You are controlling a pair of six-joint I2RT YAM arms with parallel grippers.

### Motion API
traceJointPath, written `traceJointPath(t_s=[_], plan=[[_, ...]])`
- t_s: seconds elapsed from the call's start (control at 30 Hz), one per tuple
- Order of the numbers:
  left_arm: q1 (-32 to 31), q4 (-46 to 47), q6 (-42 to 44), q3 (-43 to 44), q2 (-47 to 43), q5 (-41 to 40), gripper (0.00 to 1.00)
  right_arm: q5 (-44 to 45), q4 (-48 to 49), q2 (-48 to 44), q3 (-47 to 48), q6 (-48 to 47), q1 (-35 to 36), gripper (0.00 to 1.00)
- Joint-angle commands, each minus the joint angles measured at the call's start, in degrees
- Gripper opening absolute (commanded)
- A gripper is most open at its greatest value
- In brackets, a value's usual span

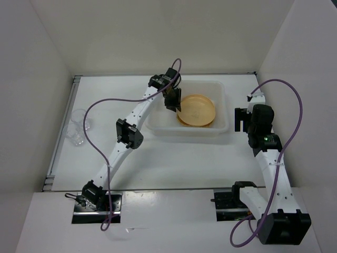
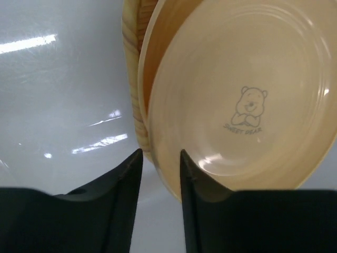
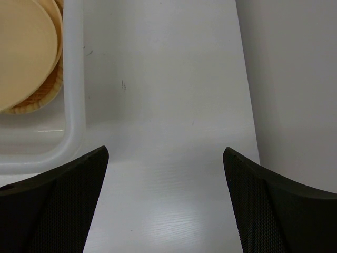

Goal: Place the mixed dishes into the plastic bin

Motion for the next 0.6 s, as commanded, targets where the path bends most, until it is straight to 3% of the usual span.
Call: traceJointPath(t_s=[0.0, 0.03, 0.17, 0.27, 0.4, 0.57], plan=[[0.0, -0.02, 0.05, 2.53, -0.22, -1.37, 0.44, -0.52, 2.96, -0.62, -0.35, 0.04, -0.86, 0.94], [0.0, -0.02, 0.05, 2.53, -0.23, -2.32, 0.55, -0.52, 2.96, -0.62, -0.35, 0.04, -0.86, 0.94], [0.0, 0.59, -0.47, 2.53, -6.18, -5.67, 0.78, -1.05, 2.96, -0.62, -0.87, -0.48, -0.86, 0.94], [0.0, 1.21, -0.47, 2.53, -14.42, -10.58, 0.81, -1.05, 2.96, -0.62, -0.88, -0.48, -0.86, 0.94], [2.88, -1.61, -1.09, 1.31, -25.87, -27.26, 0.88, -1.58, 2.96, -0.62, -0.88, -0.48, -0.86, 0.94], [14.48, -1.61, -1.97, -18.06, -38.63, -29.85, 0.93, -2.19, 2.96, -0.09, -0.88, -0.48, -0.86, 0.94]])
